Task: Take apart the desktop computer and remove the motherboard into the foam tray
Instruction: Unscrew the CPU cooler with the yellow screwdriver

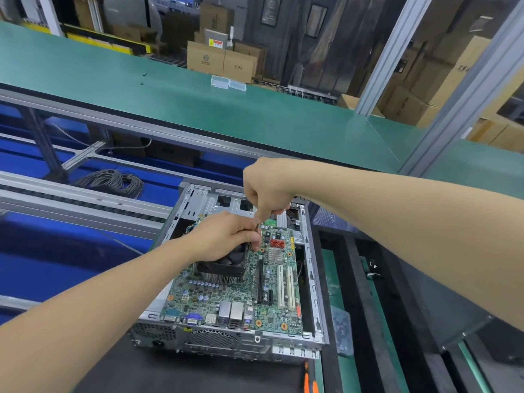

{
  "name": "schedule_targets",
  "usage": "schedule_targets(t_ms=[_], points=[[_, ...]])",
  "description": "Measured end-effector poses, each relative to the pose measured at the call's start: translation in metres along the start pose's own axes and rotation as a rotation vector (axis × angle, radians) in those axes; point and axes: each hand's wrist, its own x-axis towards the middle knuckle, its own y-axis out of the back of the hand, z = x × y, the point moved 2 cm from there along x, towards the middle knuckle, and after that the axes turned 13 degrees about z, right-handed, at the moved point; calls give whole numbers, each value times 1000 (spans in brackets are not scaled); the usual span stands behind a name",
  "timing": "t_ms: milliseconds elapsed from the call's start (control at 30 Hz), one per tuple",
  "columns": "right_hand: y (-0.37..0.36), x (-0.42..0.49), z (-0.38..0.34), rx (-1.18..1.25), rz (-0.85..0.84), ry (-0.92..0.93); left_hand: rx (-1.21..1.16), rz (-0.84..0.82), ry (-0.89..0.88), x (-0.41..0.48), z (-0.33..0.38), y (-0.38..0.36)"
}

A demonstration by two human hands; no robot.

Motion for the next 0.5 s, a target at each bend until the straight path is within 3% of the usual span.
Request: schedule_targets(t_ms=[133,333,400,500], points=[[-1,-6,1,-35,149,244,7,-37,40,1,-2,-1],[-10,-15,-3,-515,408,628,-35,-53,50,0,-4,-1],[-11,-16,-3,-538,423,615,-46,-37,42,-1,-4,-1],[-1,-19,1,-340,405,454,-163,53,37,-3,-5,-1]])
